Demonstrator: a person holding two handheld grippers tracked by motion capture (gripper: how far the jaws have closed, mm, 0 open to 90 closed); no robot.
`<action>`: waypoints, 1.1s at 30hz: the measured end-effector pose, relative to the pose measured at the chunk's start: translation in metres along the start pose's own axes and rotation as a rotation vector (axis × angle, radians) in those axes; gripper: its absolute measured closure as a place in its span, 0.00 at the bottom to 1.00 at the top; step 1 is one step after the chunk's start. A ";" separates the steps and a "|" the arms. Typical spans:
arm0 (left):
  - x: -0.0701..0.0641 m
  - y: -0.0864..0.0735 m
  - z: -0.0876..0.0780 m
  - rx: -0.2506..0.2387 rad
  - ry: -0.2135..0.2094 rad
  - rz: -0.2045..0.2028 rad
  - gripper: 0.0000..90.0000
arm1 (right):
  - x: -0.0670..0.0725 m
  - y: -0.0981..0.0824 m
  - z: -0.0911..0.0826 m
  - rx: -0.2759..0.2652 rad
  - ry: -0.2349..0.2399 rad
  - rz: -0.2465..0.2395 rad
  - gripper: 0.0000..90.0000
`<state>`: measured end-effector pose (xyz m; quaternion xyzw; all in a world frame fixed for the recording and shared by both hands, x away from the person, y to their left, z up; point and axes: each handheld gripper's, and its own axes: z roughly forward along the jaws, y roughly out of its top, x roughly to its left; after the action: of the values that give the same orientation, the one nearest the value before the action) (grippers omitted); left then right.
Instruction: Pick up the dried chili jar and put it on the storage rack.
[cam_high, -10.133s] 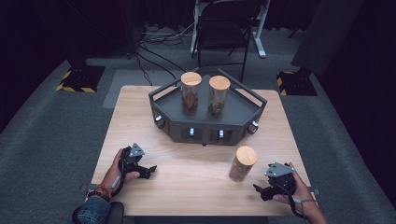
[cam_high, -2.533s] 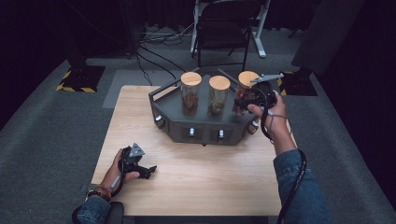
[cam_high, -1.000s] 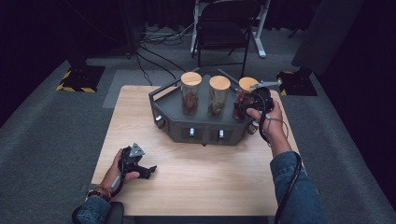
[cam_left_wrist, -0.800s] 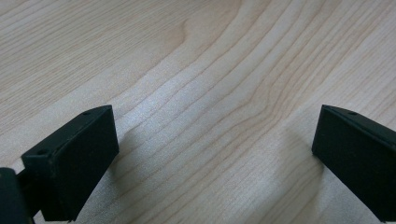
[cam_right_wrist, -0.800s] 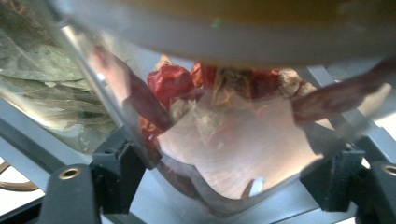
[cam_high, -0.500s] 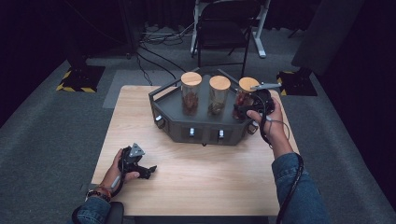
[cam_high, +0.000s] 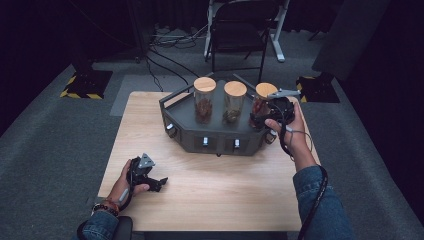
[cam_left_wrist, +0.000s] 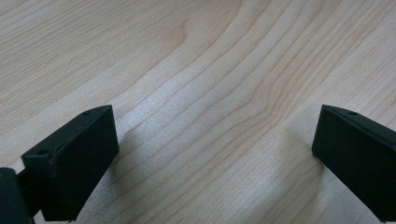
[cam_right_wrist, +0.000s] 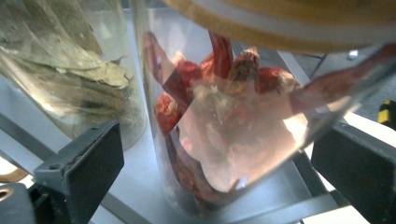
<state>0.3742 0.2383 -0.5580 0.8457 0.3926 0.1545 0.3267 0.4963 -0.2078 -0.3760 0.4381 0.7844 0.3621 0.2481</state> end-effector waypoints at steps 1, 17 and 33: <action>0.000 0.000 0.000 0.000 0.000 0.000 0.00 | 0.000 0.000 -0.002 -0.012 0.000 0.006 0.03; 0.000 0.000 0.000 -0.001 0.001 0.001 0.00 | 0.006 -0.021 -0.042 -0.035 -0.049 -0.103 0.03; 0.000 0.000 0.000 0.000 0.001 -0.001 0.00 | 0.024 -0.062 -0.080 -0.041 -0.032 -0.229 0.03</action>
<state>0.3738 0.2383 -0.5580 0.8455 0.3931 0.1550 0.3265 0.3963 -0.2375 -0.3772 0.3461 0.8176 0.3404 0.3096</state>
